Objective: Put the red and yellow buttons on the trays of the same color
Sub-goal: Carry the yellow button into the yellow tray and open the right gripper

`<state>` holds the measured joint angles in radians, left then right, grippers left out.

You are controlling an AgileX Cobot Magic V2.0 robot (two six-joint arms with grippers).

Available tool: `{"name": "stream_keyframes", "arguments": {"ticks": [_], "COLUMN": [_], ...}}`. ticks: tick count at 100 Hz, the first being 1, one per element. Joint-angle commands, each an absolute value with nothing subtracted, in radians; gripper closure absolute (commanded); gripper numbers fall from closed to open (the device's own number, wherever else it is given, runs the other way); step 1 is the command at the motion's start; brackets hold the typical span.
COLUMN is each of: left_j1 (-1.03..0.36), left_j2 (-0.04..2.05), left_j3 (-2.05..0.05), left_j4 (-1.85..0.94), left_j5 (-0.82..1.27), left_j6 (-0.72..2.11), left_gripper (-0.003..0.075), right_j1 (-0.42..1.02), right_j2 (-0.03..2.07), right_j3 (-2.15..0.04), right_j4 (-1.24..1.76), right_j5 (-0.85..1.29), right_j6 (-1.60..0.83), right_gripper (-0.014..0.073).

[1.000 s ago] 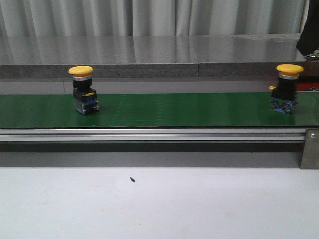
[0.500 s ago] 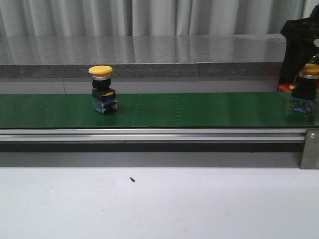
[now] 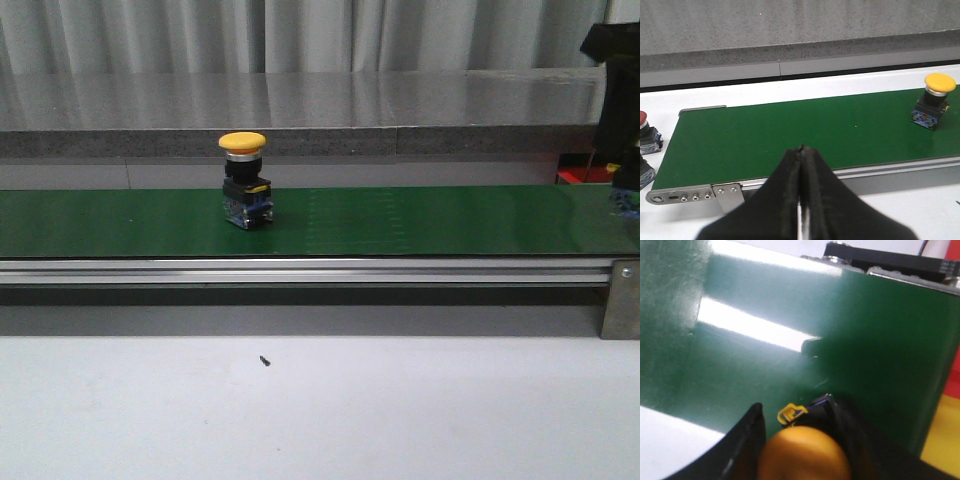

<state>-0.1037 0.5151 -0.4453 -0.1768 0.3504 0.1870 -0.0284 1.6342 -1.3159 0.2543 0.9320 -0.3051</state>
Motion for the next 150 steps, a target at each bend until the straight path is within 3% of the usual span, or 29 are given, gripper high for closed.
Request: {"name": "stream_keyframes", "arguments": {"ticks": [1, 29, 49, 77, 136, 150], "left_j1": [-0.110, -0.110, -0.110, -0.110, -0.110, -0.110], "left_j2": [0.516, 0.516, 0.516, 0.516, 0.516, 0.516], "left_j3": [-0.472, -0.472, -0.472, -0.472, -0.472, -0.472], "left_j4": [-0.191, -0.191, -0.191, -0.191, -0.191, -0.191], "left_j5": [0.272, 0.272, 0.272, 0.272, 0.272, 0.272], "left_j6": [0.187, 0.187, 0.187, 0.187, 0.187, 0.187], "left_gripper": [0.0740, 0.0740, 0.0740, 0.0740, 0.0740, 0.0740], "right_j1": [-0.062, -0.276, -0.388, -0.397, -0.396, -0.396], "right_j2": [1.536, 1.493, 1.494, 1.500, 1.674, 1.675], "right_j3": [-1.345, -1.338, -1.260, -1.115, -1.114, -1.114], "right_j4": [0.239, 0.239, 0.239, 0.239, 0.331, 0.331], "right_j5": [0.959, 1.034, 0.943, 0.740, 0.697, 0.697], "right_j6": [-0.282, -0.253, -0.254, -0.257, -0.316, -0.316], "right_gripper": [0.0382, 0.0382, 0.0382, 0.0380, 0.0376, 0.0291]}}
